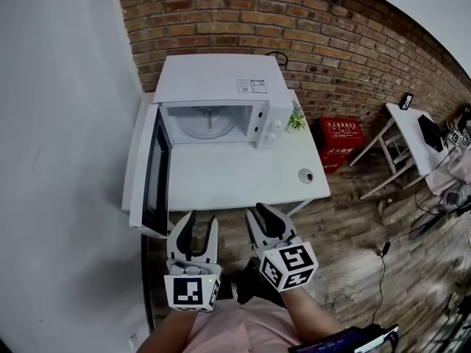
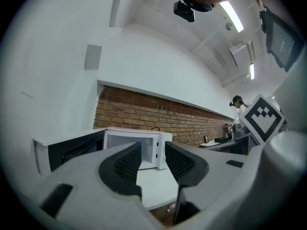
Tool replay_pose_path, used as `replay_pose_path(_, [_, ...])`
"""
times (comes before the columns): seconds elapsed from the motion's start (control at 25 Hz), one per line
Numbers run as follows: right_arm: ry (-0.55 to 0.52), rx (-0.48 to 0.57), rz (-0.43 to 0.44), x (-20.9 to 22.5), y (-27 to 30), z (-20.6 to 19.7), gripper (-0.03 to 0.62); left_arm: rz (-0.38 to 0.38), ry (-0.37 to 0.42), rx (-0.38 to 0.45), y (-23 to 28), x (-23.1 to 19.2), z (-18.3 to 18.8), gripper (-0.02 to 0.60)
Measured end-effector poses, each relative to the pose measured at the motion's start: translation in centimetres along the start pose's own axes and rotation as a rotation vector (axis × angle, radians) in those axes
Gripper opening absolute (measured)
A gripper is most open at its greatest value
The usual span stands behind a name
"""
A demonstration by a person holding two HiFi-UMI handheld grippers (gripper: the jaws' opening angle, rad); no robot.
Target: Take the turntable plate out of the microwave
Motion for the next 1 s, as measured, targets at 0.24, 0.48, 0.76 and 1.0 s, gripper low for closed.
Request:
replay_pose_path(0.24, [0.010, -0.021, -0.025, 2.3, 3.1, -0.4, 0.100, -0.015, -0.010, -0.029, 3.3, -1.0, -1.9, 0.150])
replay_pose_path(0.48, [0.024, -0.047, -0.023, 5.7, 8.0, 0.1, 0.098, 0.001, -0.005, -0.082, 8.5, -2.5, -3.6, 0.150])
replay_pose_path(0.76, [0.033, -0.072, 0.041, 9.3, 15.2, 2.1, 0.098, 0.067, 0.015, -0.111, 15.4, -5.2, -4.2, 0.150])
replay_pose_path(1.0, [0.026, -0.080, 0.130, 11.3, 20.9, 4.5, 0.092, 0.118, 0.044, -0.120, 20.7, -6.4, -3.7, 0.150])
Point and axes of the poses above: the fingertips, and each gripper's own axes: y forward along the fingers, x to its right, z out of its top, the point moved 7 cm from there along -y, backward along the fingers, and after that the axes turned 6 degrees about y, right-handed, at the moved point
